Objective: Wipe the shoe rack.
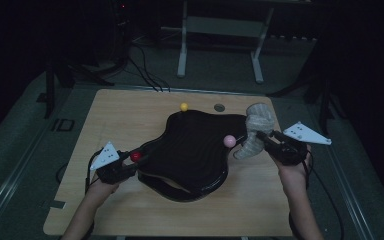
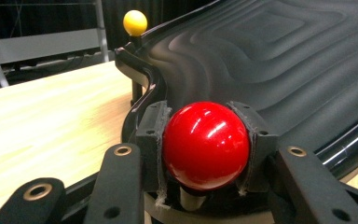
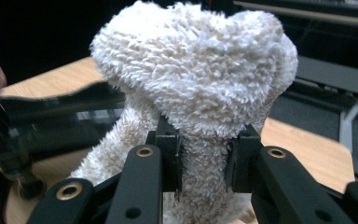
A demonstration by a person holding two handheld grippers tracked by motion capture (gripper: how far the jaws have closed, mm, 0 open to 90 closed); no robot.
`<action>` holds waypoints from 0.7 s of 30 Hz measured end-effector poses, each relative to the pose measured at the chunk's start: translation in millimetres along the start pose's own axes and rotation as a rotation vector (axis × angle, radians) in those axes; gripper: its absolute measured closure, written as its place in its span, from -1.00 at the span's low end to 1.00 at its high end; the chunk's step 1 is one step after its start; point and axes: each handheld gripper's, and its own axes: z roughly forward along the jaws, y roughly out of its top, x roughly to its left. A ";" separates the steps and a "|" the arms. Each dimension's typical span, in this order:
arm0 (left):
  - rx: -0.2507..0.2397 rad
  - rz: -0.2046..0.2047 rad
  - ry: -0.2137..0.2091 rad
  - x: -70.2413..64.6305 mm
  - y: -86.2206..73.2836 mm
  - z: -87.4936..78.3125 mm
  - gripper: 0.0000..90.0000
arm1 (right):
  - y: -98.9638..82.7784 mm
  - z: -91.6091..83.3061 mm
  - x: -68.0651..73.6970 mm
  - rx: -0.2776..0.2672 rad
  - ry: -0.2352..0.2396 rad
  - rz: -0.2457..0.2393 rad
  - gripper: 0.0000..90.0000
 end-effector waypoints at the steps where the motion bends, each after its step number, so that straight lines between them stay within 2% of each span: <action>1: 0.000 -0.001 -0.001 0.2 0.0 0.0 0.32 | -1.1 -0.8 -0.9 0.004 0.004 0.009 0.58; 4: 0.000 -0.001 -0.001 0.2 -0.1 0.0 0.32 | 4.0 -8.6 2.7 -0.023 0.020 -0.002 0.58; 6: -0.001 -0.002 0.001 0.5 0.0 0.3 0.32 | 8.5 -10.6 7.3 -0.031 0.019 -0.027 0.58; 8: -0.002 -0.003 0.000 1.0 -0.1 0.4 0.32 | 7.6 -7.2 10.3 -0.012 0.005 -0.053 0.58; 12: -0.003 0.001 -0.005 1.8 -0.3 0.4 0.32 | 0.1 -4.3 7.5 0.019 -0.001 -0.044 0.58; 17: 0.001 0.004 -0.005 1.9 0.1 0.4 0.32 | 9.3 -17.6 7.4 -0.037 0.013 -0.026 0.58; 19: -0.002 0.003 -0.005 2.3 -0.1 0.6 0.32 | 13.8 -20.9 10.5 -0.057 0.034 -0.033 0.57; 21: -0.002 0.004 -0.004 2.3 0.0 0.7 0.32 | 14.5 -20.4 16.5 -0.052 0.050 -0.051 0.57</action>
